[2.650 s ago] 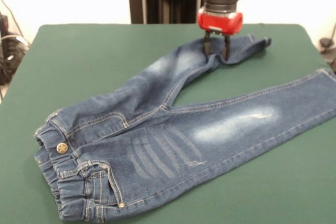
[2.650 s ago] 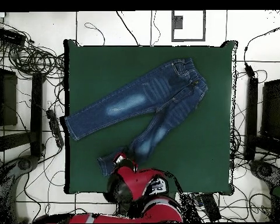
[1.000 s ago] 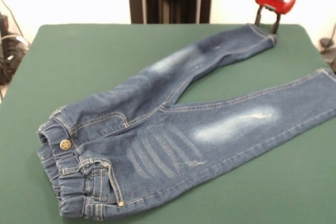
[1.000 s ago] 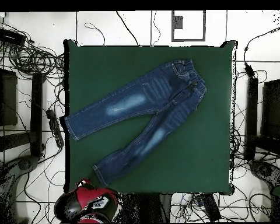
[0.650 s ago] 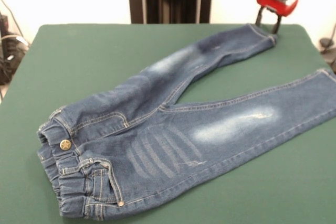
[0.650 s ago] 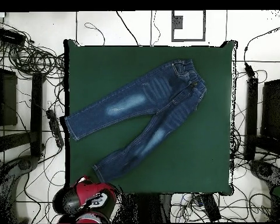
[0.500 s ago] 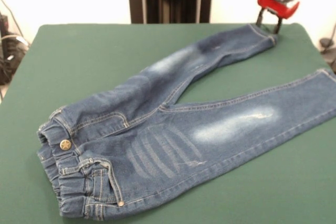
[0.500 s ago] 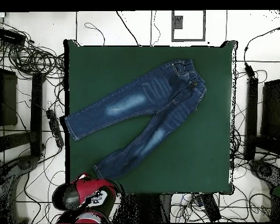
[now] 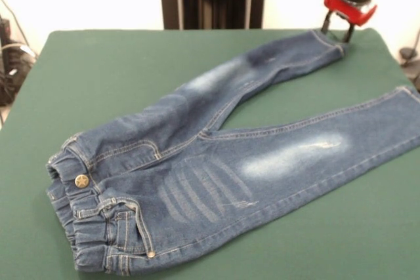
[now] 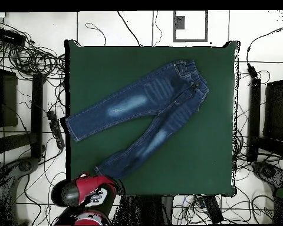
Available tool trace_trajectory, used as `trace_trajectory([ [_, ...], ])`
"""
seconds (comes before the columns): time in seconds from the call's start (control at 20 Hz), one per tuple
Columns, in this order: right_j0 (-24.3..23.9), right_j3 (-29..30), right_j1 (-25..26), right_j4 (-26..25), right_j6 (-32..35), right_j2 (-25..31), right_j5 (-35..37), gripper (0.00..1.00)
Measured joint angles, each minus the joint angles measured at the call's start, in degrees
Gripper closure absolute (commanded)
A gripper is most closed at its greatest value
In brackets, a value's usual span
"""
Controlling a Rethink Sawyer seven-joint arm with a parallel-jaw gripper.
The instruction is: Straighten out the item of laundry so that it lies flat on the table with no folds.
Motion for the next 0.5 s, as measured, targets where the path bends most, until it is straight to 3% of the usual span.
trace_trajectory([
  [0.5, 1.40, -4.40, -10.43, 1.76, 0.00, -1.18, 10.04, 0.00],
])
